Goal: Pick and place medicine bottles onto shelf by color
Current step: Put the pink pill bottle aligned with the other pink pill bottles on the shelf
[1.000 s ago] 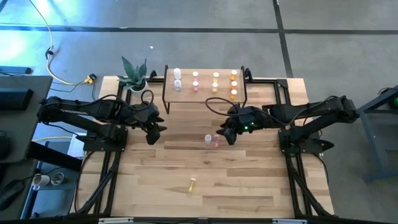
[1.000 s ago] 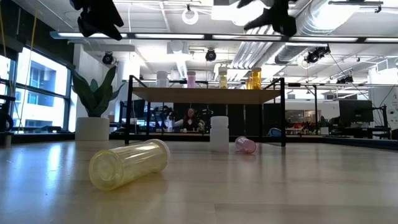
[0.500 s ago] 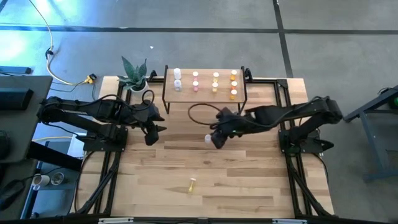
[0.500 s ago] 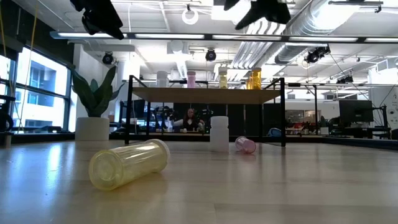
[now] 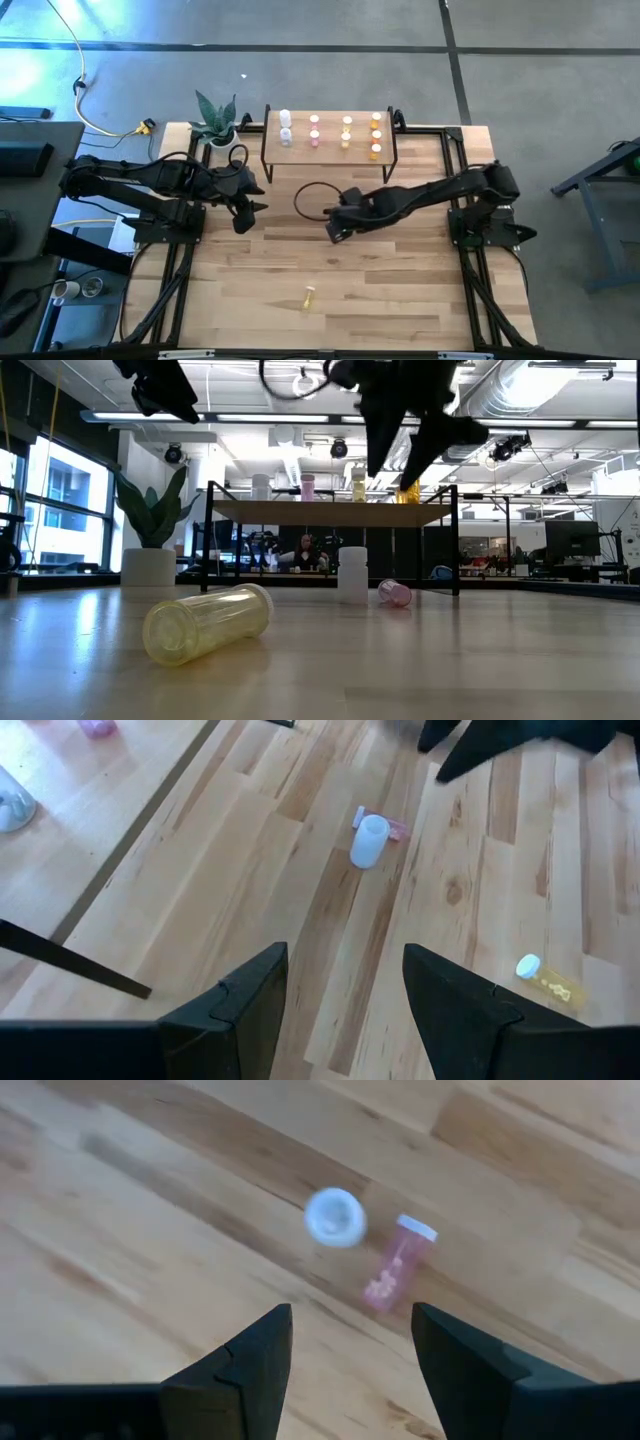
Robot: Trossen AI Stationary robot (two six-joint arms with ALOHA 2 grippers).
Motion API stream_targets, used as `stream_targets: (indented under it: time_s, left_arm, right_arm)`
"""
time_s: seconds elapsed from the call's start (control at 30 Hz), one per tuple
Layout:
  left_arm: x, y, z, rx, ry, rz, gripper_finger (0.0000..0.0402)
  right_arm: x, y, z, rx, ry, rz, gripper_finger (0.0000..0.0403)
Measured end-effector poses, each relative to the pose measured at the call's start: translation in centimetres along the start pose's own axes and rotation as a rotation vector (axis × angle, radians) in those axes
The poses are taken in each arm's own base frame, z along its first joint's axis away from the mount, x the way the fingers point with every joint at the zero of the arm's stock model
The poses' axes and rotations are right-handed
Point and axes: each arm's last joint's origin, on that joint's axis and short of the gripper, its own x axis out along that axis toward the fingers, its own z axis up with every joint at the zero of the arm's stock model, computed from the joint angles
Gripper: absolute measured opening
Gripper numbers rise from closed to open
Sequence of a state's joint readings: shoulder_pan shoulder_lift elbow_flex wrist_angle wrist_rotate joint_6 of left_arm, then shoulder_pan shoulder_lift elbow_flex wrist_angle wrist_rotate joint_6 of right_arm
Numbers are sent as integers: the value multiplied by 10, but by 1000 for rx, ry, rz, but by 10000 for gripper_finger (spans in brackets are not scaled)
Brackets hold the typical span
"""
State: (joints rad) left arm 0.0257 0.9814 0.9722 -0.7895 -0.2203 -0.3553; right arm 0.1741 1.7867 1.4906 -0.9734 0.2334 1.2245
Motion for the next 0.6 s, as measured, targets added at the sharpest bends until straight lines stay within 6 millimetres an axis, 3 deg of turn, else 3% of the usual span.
stream_targets:
  time_s: [0.6]
  left_arm:
    - [0,0,0,0,0,-1,188]
  right_arm:
    - [66,5,-14,91,78,-186,197]
